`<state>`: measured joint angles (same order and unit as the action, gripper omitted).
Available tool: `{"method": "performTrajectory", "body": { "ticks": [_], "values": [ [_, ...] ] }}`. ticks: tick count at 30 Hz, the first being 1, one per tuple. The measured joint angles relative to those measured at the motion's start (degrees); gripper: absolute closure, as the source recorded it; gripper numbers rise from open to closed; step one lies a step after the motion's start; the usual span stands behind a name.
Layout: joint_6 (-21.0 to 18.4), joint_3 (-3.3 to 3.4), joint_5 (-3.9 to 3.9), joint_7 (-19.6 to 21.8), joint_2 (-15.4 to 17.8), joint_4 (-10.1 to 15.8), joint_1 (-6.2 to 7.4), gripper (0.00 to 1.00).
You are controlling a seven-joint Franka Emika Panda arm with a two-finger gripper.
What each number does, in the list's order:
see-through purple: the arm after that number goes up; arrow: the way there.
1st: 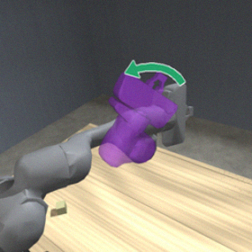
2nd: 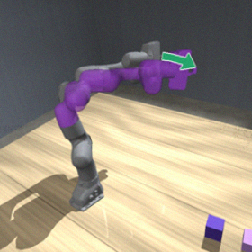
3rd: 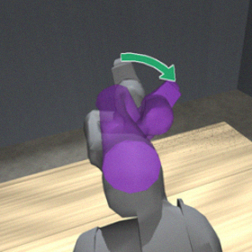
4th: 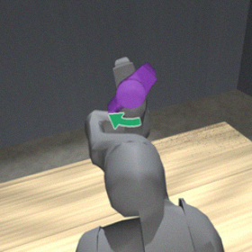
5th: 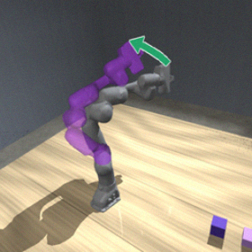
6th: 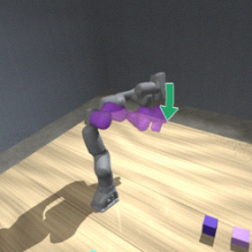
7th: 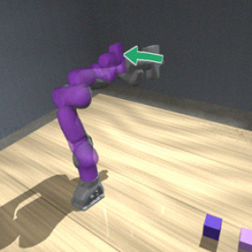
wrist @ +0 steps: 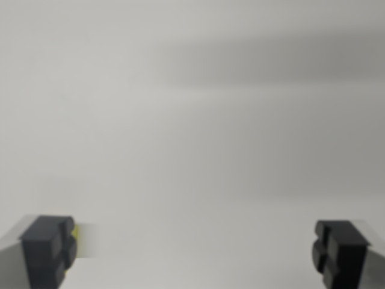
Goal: Pick yellow cube
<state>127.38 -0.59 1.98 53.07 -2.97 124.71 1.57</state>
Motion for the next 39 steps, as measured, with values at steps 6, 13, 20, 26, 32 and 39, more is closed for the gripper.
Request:
{"method": "performTrajectory", "body": {
  "ticks": [6,13,20,26,32,39],
  "values": [
    [2.6,0.0,-0.05,2.0,0.7,3.2,1.72,0.0],
    [5.6,-0.01,-0.11,4.5,1.2,6.6,3.82,0.0],
    [8.5,-0.01,-0.19,7.1,1.5,9.8,6.01,0.0],
    [11.1,-0.02,-0.27,9.4,1.4,12.3,7.98,0.0],
    [13.7,-0.02,-0.35,11.7,1.2,14.5,10.03,0.0],
    [16.7,-0.02,-0.46,14.6,0.6,16.9,12.5,0.0]
  ]
}}
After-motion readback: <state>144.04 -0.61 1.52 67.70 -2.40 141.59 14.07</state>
